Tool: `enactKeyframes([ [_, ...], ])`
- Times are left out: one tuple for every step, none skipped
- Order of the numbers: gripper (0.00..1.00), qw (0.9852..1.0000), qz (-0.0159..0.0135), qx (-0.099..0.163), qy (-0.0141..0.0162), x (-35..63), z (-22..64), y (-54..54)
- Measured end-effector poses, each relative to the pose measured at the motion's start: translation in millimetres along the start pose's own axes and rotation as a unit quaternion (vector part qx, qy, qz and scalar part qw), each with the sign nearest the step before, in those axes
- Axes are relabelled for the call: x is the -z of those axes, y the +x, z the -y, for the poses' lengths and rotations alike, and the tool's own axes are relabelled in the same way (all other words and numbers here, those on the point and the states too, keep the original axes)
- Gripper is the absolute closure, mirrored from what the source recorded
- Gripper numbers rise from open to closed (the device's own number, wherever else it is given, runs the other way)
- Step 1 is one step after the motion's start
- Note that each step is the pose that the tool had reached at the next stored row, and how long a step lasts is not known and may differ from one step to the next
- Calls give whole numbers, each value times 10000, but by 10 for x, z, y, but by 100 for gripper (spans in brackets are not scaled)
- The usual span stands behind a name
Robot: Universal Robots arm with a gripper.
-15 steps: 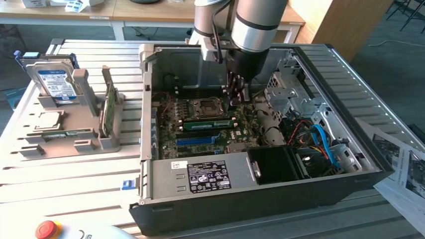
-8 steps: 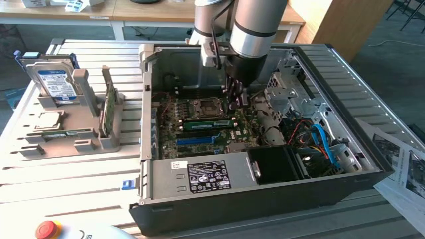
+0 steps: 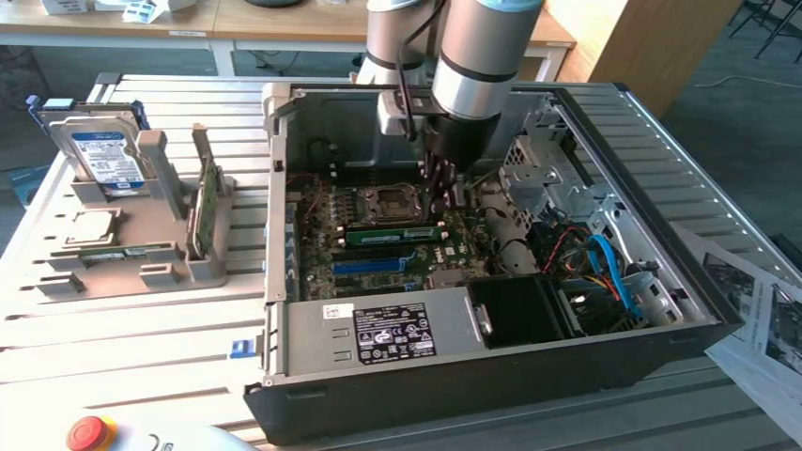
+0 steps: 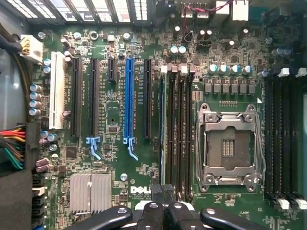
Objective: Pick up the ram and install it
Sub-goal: 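Press down the ram until it locks into place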
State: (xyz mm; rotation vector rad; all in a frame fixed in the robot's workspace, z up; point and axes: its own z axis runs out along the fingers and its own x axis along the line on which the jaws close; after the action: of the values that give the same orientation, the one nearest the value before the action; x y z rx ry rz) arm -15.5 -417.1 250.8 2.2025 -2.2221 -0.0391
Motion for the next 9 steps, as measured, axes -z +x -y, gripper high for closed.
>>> enactKeyframes([
  [89, 10000, 0, 0, 0, -16, 0, 0],
  [89, 10000, -1, 0, 0, -32, 1, 0],
  [89, 10000, -1, 0, 0, -49, 1, 1],
  [89, 10000, -1, 0, 0, -68, 2, 1],
  [89, 10000, 0, 0, 0, -85, 2, 1],
  [89, 10000, 0, 0, 0, -99, 3, 1],
  [89, 10000, 0, 0, 0, -109, 3, 1],
  [89, 10000, -1, 0, -1, -109, 3, 1],
  [89, 10000, -1, 0, 0, -109, 3, 1],
])
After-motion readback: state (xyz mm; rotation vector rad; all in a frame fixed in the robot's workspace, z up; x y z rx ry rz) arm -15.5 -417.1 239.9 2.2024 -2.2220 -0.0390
